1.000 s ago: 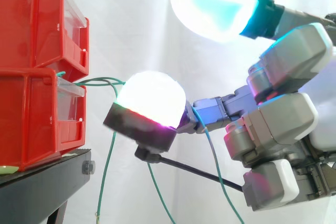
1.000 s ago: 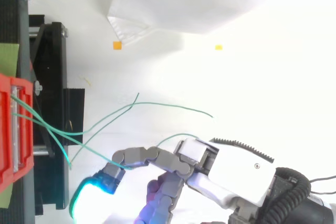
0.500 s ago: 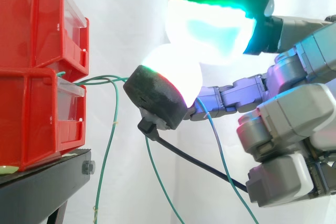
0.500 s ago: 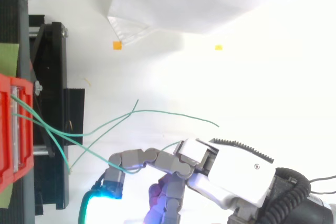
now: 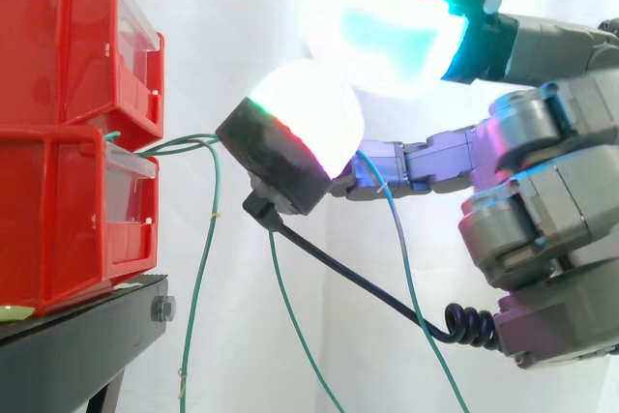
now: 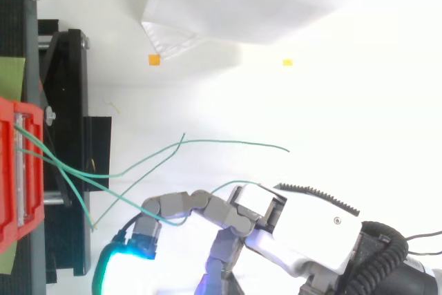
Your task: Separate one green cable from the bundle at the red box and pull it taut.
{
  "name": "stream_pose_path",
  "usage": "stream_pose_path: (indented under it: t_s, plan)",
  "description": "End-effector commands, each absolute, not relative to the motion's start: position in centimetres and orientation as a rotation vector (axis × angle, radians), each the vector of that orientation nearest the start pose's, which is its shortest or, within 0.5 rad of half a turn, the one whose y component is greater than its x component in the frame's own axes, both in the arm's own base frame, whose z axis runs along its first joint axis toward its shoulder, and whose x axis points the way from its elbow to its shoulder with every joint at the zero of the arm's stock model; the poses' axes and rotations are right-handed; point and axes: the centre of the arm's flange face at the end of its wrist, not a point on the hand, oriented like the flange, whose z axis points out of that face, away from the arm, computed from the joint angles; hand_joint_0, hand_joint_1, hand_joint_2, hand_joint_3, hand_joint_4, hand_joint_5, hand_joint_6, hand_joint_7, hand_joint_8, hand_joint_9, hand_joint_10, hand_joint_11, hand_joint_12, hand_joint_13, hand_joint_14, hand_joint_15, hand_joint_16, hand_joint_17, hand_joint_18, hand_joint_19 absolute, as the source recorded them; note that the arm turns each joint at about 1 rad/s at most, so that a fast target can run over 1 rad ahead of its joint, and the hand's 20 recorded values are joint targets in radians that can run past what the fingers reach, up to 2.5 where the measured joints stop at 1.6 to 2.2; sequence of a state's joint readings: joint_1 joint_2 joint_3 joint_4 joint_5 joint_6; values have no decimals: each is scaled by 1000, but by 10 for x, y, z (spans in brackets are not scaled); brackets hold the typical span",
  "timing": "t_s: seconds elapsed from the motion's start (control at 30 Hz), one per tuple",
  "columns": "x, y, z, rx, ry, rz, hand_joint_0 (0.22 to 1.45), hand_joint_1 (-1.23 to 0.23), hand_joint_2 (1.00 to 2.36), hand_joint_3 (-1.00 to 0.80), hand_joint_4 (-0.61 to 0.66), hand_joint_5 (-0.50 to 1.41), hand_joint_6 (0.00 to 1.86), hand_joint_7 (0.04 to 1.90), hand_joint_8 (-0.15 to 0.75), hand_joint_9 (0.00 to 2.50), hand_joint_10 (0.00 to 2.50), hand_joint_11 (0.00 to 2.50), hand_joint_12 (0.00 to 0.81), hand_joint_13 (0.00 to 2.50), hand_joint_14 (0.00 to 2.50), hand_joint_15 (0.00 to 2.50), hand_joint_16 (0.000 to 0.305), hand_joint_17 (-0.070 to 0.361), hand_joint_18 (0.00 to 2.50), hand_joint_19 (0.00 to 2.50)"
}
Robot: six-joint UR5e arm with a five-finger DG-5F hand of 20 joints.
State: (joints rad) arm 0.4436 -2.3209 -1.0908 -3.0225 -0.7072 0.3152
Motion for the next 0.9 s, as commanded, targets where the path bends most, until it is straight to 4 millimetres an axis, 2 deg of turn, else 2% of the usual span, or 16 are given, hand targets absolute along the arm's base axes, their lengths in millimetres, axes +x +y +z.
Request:
stream_pose_path:
  t_s: [0.0,0.03,0.07,0.13,0.17,0.2,0.23,0.27,0.3,0.4,0.43,0.47,0.5,0.6,0.73,0.87]
  plan:
    - [737,119,261,1577,806,1001,532,-953,1002,-466,35,-124,502,1160,267,1301,663,1508,341,1512,90,1732,77,174,1754,1135]
    - [737,120,261,1577,806,1003,530,-950,1002,-477,65,-141,503,1074,286,1197,583,1492,339,1378,438,1555,74,166,1992,1315]
    - [737,120,261,1577,806,1003,530,-948,1002,-480,60,-143,503,1064,282,1195,581,1490,341,1360,440,1551,71,161,2053,1388]
    - [737,119,261,1577,805,1002,535,-944,1001,-481,78,-151,503,1041,301,1213,303,1512,355,1350,440,1463,62,139,2427,1482]
    - [737,119,261,1577,805,1002,540,-942,1001,-480,87,-152,503,1039,309,1274,111,1598,368,1407,329,1514,62,140,2416,1301]
    - [737,119,261,1577,805,1002,552,-936,1001,-481,108,-153,503,1038,315,1357,5,1619,371,1472,326,1527,180,135,2374,936]
    - [737,119,261,1577,805,1002,568,-929,1001,-486,140,-154,503,1024,314,1562,7,1721,379,1553,613,1494,170,127,2339,717]
    - [737,119,261,1577,805,1002,576,-926,1001,-488,159,-154,503,1020,305,1668,6,1782,381,1589,826,1456,166,124,2320,671]
    - [737,119,261,1577,805,1002,589,-930,1000,-491,220,-148,503,993,278,2002,0,2004,383,1658,1453,1312,154,115,2248,836]
    - [737,119,261,1577,805,1002,606,-954,1000,-495,318,-125,504,945,263,2210,818,1986,351,1755,2122,1206,153,114,2149,508]
    - [737,120,261,1577,806,1003,613,-958,1000,-499,344,-114,504,950,263,2195,1466,1776,362,1723,2500,1140,163,122,2067,348]
    - [737,120,261,1577,806,1003,614,-961,1000,-497,360,-109,504,955,269,2175,1761,1658,363,1718,2500,1126,167,125,2064,334]
    - [737,120,261,1577,806,1003,615,-965,1000,-493,377,-97,504,967,281,2078,2500,1403,363,1740,2500,1137,176,132,2075,322]
    - [737,119,261,1577,804,1003,592,-970,1000,-491,398,-81,504,989,319,2026,2500,1471,356,1806,2500,1298,191,143,2131,344]
    - [738,119,260,1577,805,1002,454,-896,1000,-500,448,-50,504,1018,367,2170,2500,1627,344,1972,2500,1193,213,160,2424,301]
    - [737,120,261,1577,804,1006,401,-859,1000,-500,337,0,505,1063,399,2258,2500,1740,331,2050,2500,1080,218,164,2500,361]
